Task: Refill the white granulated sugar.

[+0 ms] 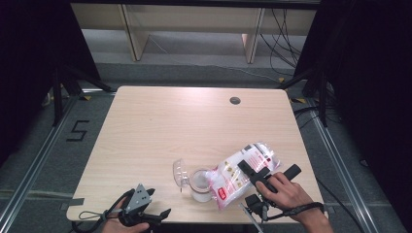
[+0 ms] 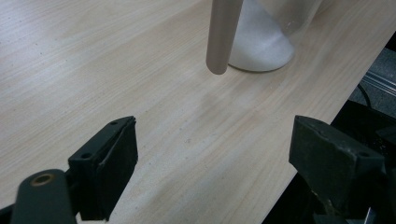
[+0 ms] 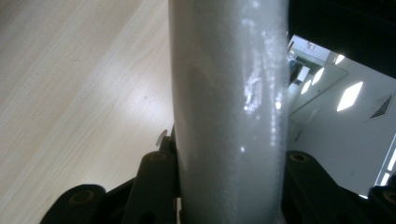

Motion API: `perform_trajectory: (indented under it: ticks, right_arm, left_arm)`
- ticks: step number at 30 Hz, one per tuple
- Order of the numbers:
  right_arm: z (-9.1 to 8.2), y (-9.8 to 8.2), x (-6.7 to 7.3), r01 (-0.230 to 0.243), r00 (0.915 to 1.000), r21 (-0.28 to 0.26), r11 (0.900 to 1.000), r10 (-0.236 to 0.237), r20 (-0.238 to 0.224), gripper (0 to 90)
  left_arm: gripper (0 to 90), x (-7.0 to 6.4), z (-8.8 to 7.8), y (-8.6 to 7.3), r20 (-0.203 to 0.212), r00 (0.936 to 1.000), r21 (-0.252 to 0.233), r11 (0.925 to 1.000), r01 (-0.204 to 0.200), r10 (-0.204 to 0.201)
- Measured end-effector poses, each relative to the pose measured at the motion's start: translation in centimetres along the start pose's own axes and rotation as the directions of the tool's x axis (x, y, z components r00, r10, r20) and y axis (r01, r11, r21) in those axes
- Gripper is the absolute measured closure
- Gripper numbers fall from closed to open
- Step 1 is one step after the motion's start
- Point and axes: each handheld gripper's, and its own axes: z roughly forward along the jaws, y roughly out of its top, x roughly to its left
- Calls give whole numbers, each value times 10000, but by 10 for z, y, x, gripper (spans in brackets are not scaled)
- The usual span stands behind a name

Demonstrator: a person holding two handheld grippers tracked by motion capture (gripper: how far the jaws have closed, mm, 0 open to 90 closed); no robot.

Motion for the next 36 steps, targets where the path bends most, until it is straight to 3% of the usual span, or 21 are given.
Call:
perform_trajectory:
  ticks: [36]
  right_arm:
    - [0,0,0,17,10000,-7,10000,-17,0,698]
  left_arm:
    - [152,0,0,0,11,10000,-93,9999,71,-71]
